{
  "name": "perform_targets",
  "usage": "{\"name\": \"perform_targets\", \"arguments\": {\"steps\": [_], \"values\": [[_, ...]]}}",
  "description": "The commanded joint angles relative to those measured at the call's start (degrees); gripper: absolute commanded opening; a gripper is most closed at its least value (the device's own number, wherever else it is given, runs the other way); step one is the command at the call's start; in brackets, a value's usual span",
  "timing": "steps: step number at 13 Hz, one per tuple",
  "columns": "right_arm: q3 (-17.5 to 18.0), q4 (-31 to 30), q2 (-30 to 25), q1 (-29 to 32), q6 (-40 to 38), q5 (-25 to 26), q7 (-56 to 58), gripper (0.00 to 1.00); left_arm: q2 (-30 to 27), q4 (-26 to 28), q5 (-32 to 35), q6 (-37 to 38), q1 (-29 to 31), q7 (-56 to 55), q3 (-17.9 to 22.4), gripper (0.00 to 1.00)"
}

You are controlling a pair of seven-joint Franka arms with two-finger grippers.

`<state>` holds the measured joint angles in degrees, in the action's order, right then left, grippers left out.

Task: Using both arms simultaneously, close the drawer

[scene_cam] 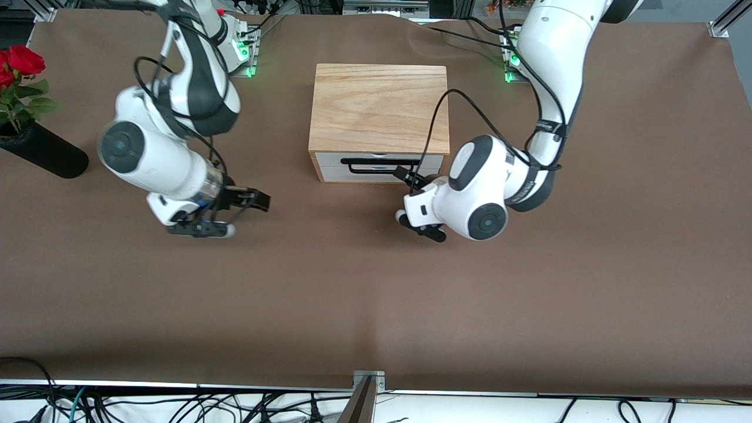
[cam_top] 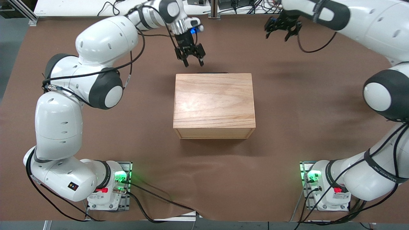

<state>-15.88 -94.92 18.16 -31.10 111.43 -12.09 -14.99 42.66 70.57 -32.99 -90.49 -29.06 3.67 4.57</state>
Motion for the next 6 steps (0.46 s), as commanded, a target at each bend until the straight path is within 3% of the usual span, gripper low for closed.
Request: {"name": "perform_targets", "arguments": {"steps": [1,6], "values": [[-0.73,-1.14,-6.36,-0.27,-3.74,6.87,2.24,1.0,-3.96,-1.22,3.34,0.84,5.31,0.81,0.35,1.0],[-5.04,4.82,-8.58,-0.19,-13.75,6.64,7.17,1.0,-10.57,-1.49,19.78,0.93,12.78,0.81,0.26,1.0]]}}
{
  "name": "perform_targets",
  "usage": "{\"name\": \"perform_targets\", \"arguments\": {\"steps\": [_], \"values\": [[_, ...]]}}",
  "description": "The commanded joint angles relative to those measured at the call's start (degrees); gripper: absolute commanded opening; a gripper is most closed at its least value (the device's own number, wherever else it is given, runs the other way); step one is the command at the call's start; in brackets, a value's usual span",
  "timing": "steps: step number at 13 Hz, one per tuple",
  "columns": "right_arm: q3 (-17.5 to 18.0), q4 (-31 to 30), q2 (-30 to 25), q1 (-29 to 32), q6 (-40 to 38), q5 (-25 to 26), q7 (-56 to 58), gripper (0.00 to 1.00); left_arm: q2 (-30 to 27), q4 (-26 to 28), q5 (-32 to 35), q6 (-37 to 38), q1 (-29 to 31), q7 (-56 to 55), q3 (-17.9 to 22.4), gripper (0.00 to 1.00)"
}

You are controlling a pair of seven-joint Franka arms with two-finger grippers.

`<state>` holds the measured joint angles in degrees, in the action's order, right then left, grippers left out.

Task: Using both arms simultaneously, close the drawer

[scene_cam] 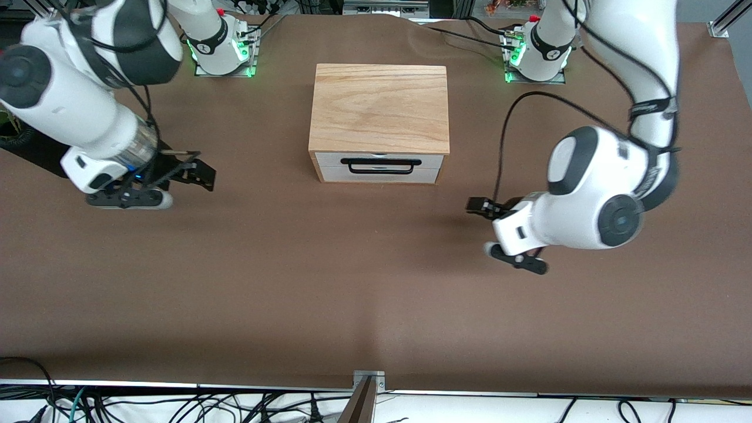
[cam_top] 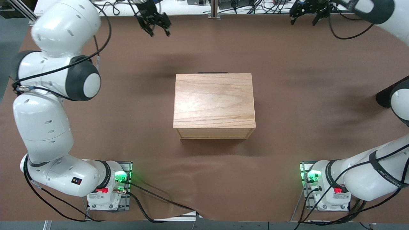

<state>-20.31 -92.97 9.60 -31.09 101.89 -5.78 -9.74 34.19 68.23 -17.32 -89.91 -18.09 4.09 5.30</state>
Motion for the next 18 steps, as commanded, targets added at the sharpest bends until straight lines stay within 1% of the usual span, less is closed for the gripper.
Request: {"name": "perform_targets", "arguments": {"steps": [1,2,3,4,5,6,7,8,10,12,14,15,16,18], "values": [[-1.57,4.88,-0.02,-0.11,-7.98,0.77,2.09,1.0,-2.72,0.85,6.48,0.43,3.66,0.39,-0.56,1.0],[-1.23,6.2,-0.28,0.76,-10.54,1.12,3.05,1.0,-4.46,0.85,9.03,0.61,4.89,0.39,-0.56,1.0],[-0.27,6.48,-0.63,3.47,-12.4,1.04,6.28,1.0,-6.22,0.85,10.88,1.39,6.21,0.31,-0.38,1.0],[3.31,6.39,-1.85,8.02,-13.11,0.95,9.1,1.0,-7.8,0.85,11.51,2.53,7.88,0.31,-0.47,1.0],[7.95,6.39,-2.21,14.68,-13.47,0.95,10.34,1.0,-8.95,0.85,11.34,4.02,10.07,0.31,-0.64,1.0],[13.48,6.39,-2.57,20.31,-13.64,1.3,11.49,1.0,-10.01,0.85,11.43,4.21,11.57,0.31,-0.56,1.0],[16.93,6.31,-3.18,24.37,-13.73,1.91,12.02,1.0,-12.45,0.85,11.43,4.13,12.46,0.22,-0.04,1.0],[18.36,6.31,-3.71,26.06,-13.82,2.79,12.03,1.0,-14.48,1.03,11.43,4.04,13.25,0.22,0.23,1.0],[18.55,6.31,-4.5,26.17,-14.34,4.2,12.11,1.0,-19.3,2.69,11.78,4.12,13.87,-0.04,0.41,1.0],[18.63,6.31,-4.77,26.08,-14.7,4.55,12.03,1.0,-24.84,9.87,13.44,4.13,13.78,-0.92,0.41,1.0],[18.72,6.39,-5.03,26.08,-14.52,4.55,12.03,1.0,-28.89,16.29,13.37,3.95,13.43,-7.56,0.23,1.0],[18.72,6.57,-5.03,26.08,-14.35,4.55,12.03,1.0,-30.13,18.41,13.54,3.78,13.08,-10.21,0.06,1.0],[18.64,6.74,-5.03,26.08,-14.26,4.55,11.51,1.0,-30.75,19.56,13.8,3.69,13.08,-9.98,0.06,1.0],[18.64,6.92,-5.03,26.08,-14.43,4.73,11.32,1.0,-30.5,19.66,13.89,2.99,13.78,-6.39,-0.73,1.0]]}}
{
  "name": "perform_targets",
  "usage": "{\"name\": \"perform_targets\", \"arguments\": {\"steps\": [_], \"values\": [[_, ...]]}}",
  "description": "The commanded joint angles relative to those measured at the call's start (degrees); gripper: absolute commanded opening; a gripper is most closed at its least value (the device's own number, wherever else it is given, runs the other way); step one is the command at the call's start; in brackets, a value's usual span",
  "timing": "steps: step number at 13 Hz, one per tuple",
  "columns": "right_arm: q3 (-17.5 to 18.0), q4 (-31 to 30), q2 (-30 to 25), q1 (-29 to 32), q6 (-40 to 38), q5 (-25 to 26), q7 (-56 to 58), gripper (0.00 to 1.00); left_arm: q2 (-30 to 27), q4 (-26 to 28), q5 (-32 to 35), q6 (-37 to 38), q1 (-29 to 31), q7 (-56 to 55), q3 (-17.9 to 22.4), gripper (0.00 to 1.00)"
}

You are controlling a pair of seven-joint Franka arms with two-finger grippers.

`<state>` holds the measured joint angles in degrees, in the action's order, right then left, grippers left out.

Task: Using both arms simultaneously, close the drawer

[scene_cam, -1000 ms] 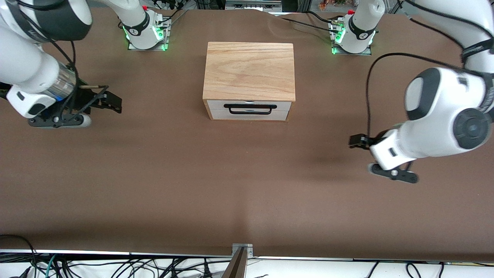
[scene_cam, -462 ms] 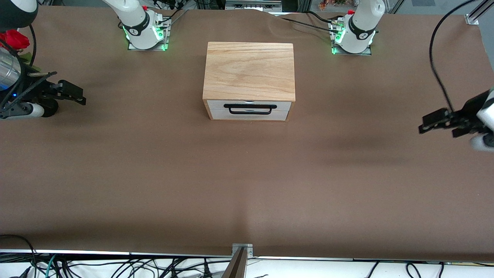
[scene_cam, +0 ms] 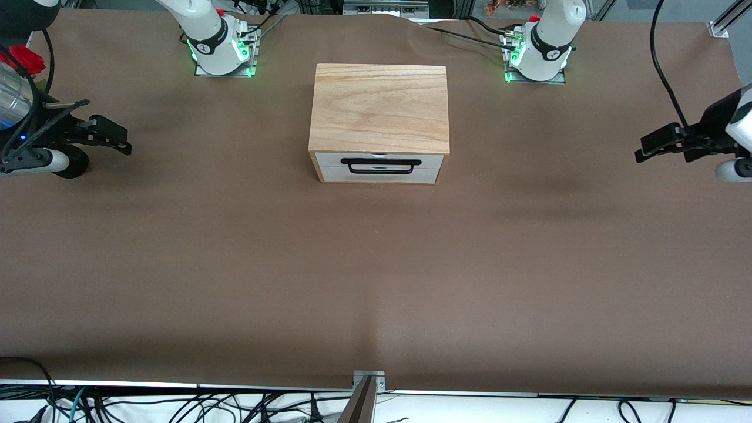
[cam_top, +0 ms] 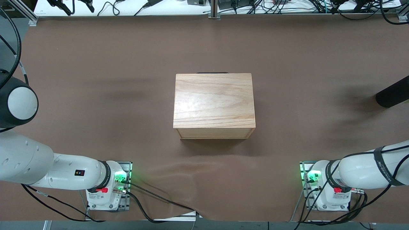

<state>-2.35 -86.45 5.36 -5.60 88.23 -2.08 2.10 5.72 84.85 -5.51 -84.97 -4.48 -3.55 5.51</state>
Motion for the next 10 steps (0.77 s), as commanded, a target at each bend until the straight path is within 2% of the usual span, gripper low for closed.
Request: {"name": "perform_targets", "arguments": {"steps": [1,4,10], "values": [[0.77,0.49,-0.79,0.59,-0.78,0.94,-0.51,1.0,-1.94,3.12,2.08,-2.21,0.69,1.7,-1.46,1.0],[0.77,0.49,-0.79,0.51,-0.51,0.94,-0.43,1.0,-1.77,3.04,2.08,-2.3,7.53,2.75,-7.33,1.0],[0.77,0.49,-0.52,0.33,-0.34,1.03,-0.43,1.0,-1.33,2.25,2.17,-2.04,8.25,3.02,-7.44,1.0]]}}
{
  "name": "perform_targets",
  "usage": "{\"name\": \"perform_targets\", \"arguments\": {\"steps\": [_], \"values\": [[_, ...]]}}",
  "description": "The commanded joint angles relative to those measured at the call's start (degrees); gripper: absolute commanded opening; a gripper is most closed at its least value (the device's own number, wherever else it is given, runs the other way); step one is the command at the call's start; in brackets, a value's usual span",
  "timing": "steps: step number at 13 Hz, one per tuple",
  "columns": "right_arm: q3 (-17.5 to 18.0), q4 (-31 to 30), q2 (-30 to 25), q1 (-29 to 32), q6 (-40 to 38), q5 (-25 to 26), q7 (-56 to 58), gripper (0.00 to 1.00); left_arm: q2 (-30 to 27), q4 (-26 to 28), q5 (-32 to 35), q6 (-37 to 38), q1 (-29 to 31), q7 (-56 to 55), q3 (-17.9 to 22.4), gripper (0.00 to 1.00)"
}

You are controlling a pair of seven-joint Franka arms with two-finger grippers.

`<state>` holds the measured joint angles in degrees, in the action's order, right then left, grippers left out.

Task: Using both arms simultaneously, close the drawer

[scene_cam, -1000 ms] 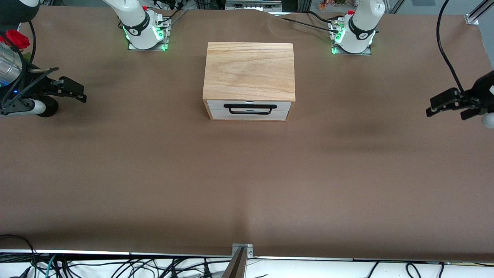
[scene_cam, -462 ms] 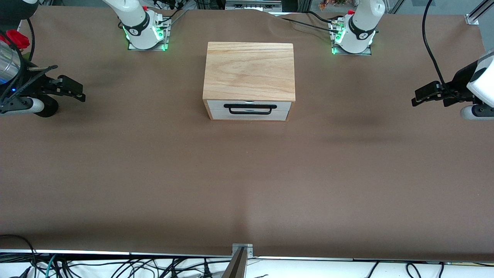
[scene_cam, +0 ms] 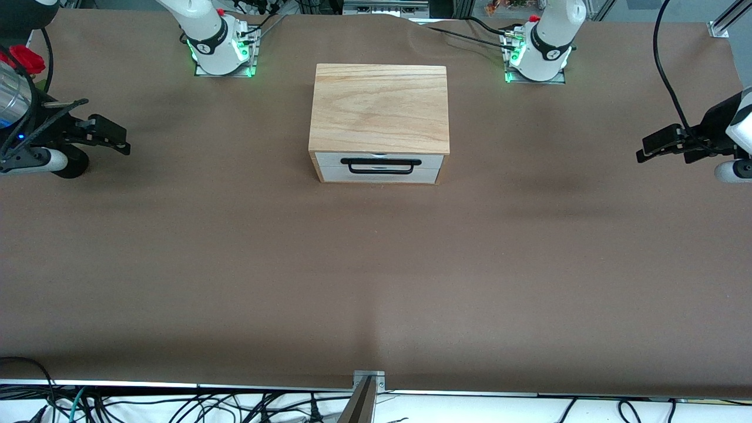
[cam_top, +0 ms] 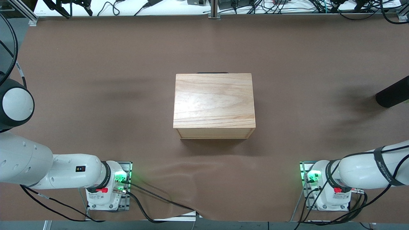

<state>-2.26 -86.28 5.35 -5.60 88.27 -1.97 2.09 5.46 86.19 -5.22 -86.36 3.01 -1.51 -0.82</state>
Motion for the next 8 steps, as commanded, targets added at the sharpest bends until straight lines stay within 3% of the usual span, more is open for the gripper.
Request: {"name": "perform_targets", "arguments": {"steps": [1,8], "values": [[0.68,0.32,-0.52,0.33,-0.38,0.91,-0.33,1.0,-1.06,0.82,1.79,-0.65,0.77,0.8,-1.12,1.0],[0.68,0.24,-0.52,0.33,-0.38,0.91,-0.15,1.0,0.25,-0.41,1.7,-0.65,0.6,1.07,-1.29,1.0]]}}
